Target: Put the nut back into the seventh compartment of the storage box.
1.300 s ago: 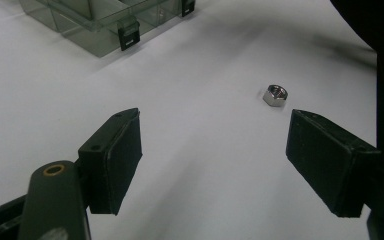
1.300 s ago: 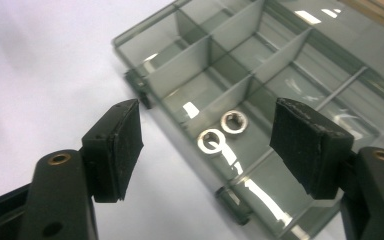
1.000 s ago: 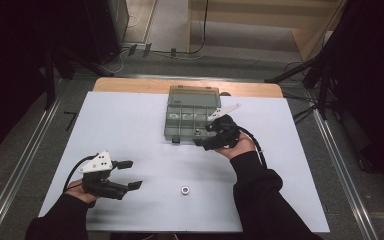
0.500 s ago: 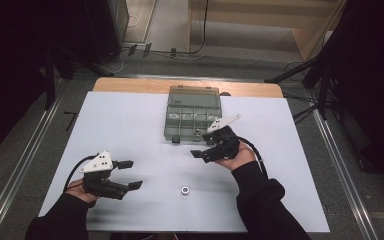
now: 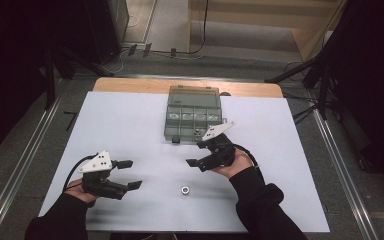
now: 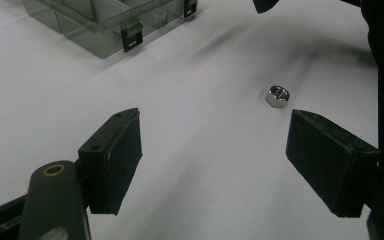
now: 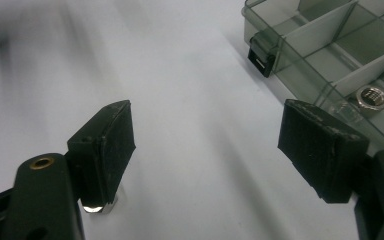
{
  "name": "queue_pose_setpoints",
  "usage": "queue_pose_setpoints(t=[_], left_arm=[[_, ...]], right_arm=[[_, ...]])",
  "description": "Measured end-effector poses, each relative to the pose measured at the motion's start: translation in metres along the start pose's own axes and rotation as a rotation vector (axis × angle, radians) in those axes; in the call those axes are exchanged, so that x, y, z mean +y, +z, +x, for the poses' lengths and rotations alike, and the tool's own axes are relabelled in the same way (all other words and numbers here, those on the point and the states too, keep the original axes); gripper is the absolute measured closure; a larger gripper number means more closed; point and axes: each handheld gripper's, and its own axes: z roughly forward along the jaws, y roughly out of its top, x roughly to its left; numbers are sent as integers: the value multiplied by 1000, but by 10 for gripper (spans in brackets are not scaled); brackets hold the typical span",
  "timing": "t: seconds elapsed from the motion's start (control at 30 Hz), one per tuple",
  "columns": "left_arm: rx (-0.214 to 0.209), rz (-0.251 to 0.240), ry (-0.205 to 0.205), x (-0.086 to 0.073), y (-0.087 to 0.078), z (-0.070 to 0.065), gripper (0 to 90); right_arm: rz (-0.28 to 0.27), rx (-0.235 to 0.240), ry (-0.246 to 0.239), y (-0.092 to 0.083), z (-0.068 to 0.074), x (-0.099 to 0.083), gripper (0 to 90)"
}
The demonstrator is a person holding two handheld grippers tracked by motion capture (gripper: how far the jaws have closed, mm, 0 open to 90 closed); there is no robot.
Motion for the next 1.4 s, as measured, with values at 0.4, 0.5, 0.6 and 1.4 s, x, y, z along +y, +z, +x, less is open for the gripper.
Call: queue_pose_setpoints(t=[0.4, 0.5, 0.6, 1.4], left_arm=[[-2, 0, 1, 0, 0, -1, 227], [-4, -4, 1, 0, 0, -1, 227], [-3, -2, 1, 0, 0, -1, 227], [-3, 4, 0, 0, 0, 0, 227]], right_arm=[[37, 34, -35, 0, 16, -2, 236], [46, 43, -38, 2, 21, -3, 236], [55, 46, -48, 3, 26, -4, 235], [240, 52, -177, 16, 60, -7, 257]])
